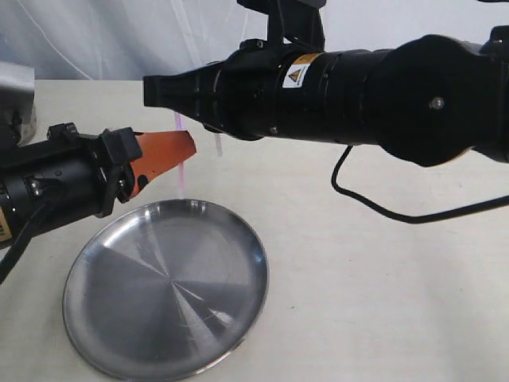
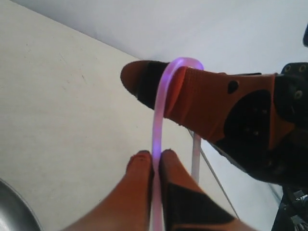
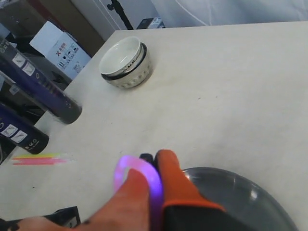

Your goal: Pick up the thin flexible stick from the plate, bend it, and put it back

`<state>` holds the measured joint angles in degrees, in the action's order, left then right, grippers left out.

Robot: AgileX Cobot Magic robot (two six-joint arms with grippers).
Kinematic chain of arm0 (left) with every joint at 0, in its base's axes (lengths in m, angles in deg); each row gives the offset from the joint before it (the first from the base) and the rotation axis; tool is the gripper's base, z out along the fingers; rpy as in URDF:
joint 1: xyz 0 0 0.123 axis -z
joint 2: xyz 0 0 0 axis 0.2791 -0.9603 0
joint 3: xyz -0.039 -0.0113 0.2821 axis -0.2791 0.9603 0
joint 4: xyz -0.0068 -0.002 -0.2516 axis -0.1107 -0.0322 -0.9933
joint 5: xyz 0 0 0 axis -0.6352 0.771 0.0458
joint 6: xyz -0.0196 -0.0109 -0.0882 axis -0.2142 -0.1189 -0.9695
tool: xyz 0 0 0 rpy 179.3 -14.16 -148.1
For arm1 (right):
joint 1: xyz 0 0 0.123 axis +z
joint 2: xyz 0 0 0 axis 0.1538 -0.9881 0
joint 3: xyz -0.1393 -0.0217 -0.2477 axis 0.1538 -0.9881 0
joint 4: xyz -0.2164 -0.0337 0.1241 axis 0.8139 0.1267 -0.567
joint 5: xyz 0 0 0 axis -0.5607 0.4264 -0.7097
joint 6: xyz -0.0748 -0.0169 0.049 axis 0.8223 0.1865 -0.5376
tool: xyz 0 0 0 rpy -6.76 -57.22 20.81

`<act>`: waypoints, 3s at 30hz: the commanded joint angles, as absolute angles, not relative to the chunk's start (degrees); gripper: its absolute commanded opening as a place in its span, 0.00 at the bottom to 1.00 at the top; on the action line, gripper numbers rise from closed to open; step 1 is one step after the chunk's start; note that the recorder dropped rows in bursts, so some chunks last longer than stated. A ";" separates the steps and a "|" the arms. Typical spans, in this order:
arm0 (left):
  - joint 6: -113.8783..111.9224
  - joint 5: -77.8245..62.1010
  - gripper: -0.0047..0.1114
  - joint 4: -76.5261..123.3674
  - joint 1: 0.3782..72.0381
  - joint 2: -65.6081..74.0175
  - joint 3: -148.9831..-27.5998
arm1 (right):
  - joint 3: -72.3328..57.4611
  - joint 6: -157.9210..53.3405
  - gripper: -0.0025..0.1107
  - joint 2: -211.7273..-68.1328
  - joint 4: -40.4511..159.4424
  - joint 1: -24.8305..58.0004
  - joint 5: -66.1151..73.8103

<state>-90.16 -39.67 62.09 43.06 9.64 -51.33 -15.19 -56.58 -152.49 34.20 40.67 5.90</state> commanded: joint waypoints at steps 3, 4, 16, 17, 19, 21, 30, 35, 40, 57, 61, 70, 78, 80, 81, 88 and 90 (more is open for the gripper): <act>-89.54 -38.71 0.04 67.25 43.79 9.20 -51.07 | -14.28 -56.70 0.01 -151.82 31.91 40.87 2.38; -88.50 -38.31 0.04 67.39 43.79 9.20 -51.07 | -14.28 -56.70 0.01 -151.82 31.82 40.87 2.38; -83.41 -37.40 0.04 68.88 43.79 9.20 -51.07 | -14.28 -56.70 0.01 -151.82 28.70 40.87 2.47; -82.64 -37.40 0.04 69.04 43.79 9.20 -51.07 | -14.28 -56.70 0.01 -151.82 28.30 40.87 2.47; -81.26 -37.40 0.04 69.04 43.79 9.20 -51.07 | -14.28 -56.70 0.01 -151.82 27.83 40.87 2.47; -79.50 -37.40 0.04 69.35 43.79 9.20 -51.07 | -14.28 -56.70 0.01 -151.82 26.92 40.87 2.47; -76.39 -32.83 0.04 78.66 43.79 9.20 -52.22 | -14.28 -56.70 0.01 -151.82 22.96 40.87 3.23; -76.39 -29.26 0.04 83.65 43.79 9.20 -53.26 | -14.28 -56.70 0.01 -151.82 20.22 40.87 3.12; -76.29 -28.00 0.04 88.76 43.79 9.20 -53.26 | -14.28 -56.70 0.01 -151.82 18.29 40.87 3.12; -74.66 -21.60 0.04 100.91 43.79 9.20 -55.39 | -14.28 -56.70 0.01 -151.82 10.23 40.87 4.63; -74.66 -21.14 0.04 102.04 43.79 9.20 -55.39 | -14.28 -56.70 0.01 -151.82 9.34 40.87 4.63; -74.66 -21.56 0.04 107.05 43.79 9.20 -55.39 | -14.28 -56.70 0.01 -151.82 7.48 40.87 5.02; -74.28 -21.75 0.04 110.96 43.90 9.20 -55.70 | -14.28 -56.70 0.01 -152.03 4.26 40.87 5.37; -72.51 -21.52 0.04 111.89 45.10 9.20 -55.70 | -14.28 -56.70 0.01 -152.57 3.10 40.87 5.62; -71.34 -21.01 0.04 111.97 45.77 9.20 -55.70 | -14.28 -56.70 0.01 -152.92 2.51 40.87 5.75; -70.33 -10.41 0.04 114.61 52.35 9.20 -55.70 | -14.28 -56.70 0.01 -154.09 -0.53 40.87 4.66; -70.33 -8.64 0.04 116.94 53.82 9.20 -55.70 | -14.28 -56.70 0.01 -154.09 -0.67 40.87 4.23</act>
